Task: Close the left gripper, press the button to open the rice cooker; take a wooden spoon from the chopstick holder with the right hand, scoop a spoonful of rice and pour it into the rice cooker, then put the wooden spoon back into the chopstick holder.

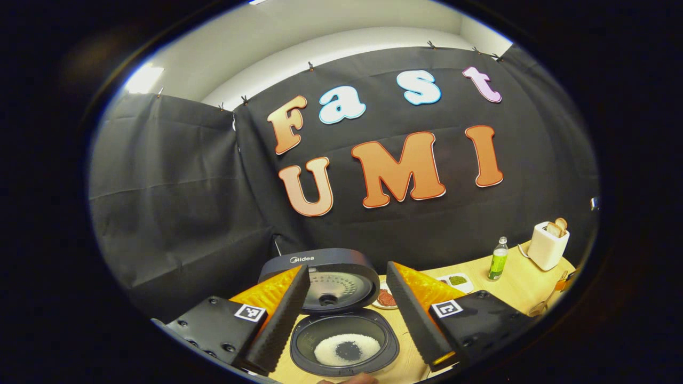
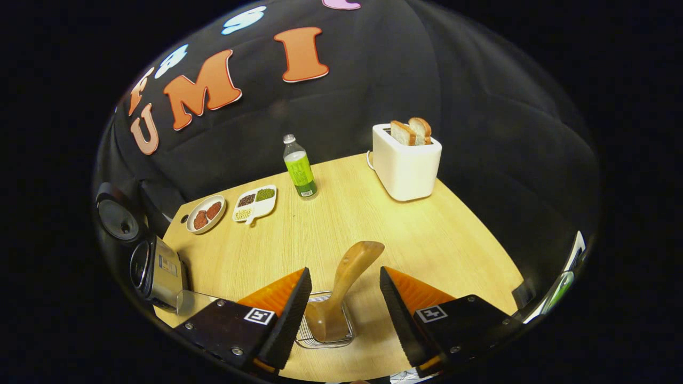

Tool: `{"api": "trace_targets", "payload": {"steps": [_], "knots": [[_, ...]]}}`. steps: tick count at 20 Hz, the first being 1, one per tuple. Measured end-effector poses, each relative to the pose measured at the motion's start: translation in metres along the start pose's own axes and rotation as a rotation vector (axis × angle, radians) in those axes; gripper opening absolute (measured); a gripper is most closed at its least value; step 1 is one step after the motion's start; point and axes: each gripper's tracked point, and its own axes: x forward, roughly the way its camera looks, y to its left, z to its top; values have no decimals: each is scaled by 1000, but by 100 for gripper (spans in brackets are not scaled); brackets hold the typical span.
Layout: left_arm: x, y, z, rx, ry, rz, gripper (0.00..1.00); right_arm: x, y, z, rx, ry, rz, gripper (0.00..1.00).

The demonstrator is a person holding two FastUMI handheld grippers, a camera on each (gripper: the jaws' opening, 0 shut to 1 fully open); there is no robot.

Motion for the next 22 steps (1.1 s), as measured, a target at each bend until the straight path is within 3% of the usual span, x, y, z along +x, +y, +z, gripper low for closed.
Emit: {"api": "trace_targets", "payload": {"steps": [1,2,7,8,12,22], "knots": [[-1,1,-1,-7,4,2,92,7,0,-4,19,12,-1,80],[-2,1,-3,-11,8,1,92,13,1,-7,39,32,2,72],[-12,5,-7,1,13,14,92,40,2,-19,118,103,2,55],[-13,5,-8,3,15,16,92,44,2,-20,141,110,2,43],[-15,6,-8,0,13,20,92,44,12,-23,230,133,40,24],[-12,-10,-10,0,6,-26,92,8,13,-18,206,45,25,14]]}}
